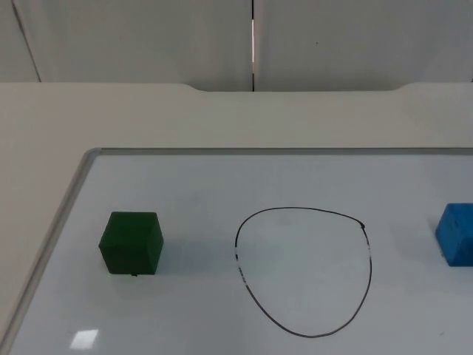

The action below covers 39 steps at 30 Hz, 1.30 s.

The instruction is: Push the two cubes into the marked area.

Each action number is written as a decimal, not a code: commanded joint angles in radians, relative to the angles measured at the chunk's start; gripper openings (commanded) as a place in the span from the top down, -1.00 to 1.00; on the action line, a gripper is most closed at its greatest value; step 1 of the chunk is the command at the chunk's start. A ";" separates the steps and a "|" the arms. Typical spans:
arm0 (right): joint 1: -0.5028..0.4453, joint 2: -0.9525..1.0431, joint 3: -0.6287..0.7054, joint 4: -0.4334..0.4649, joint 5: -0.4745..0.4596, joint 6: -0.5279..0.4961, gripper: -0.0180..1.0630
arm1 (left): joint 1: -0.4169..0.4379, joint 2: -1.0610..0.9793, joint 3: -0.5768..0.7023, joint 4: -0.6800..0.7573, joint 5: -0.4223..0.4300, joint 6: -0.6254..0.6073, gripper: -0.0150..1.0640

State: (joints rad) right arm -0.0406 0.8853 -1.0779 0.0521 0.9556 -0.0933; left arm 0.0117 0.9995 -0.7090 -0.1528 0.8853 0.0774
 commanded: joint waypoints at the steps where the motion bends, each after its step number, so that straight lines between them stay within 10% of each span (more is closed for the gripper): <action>1: 0.006 0.001 -0.008 0.004 -0.021 -0.009 -0.94 | 0.001 0.039 0.007 -0.026 -0.040 0.017 0.46; 6: 0.006 0.001 -0.008 0.006 -0.030 -0.009 -0.94 | 0.001 0.104 0.027 -0.033 -0.152 0.019 0.98; 34: 0.006 0.001 -0.008 0.004 -0.056 0.000 -0.93 | -0.123 0.803 0.022 0.017 -0.730 -0.013 0.98; 39: 0.006 0.001 -0.008 0.004 -0.054 0.000 -0.93 | -0.123 0.864 -0.004 0.011 -0.710 -0.013 0.98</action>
State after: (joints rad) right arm -0.0406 0.8853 -1.0816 0.0562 0.9095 -0.0933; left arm -0.1036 1.8557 -0.7033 -0.1383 0.1828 0.0719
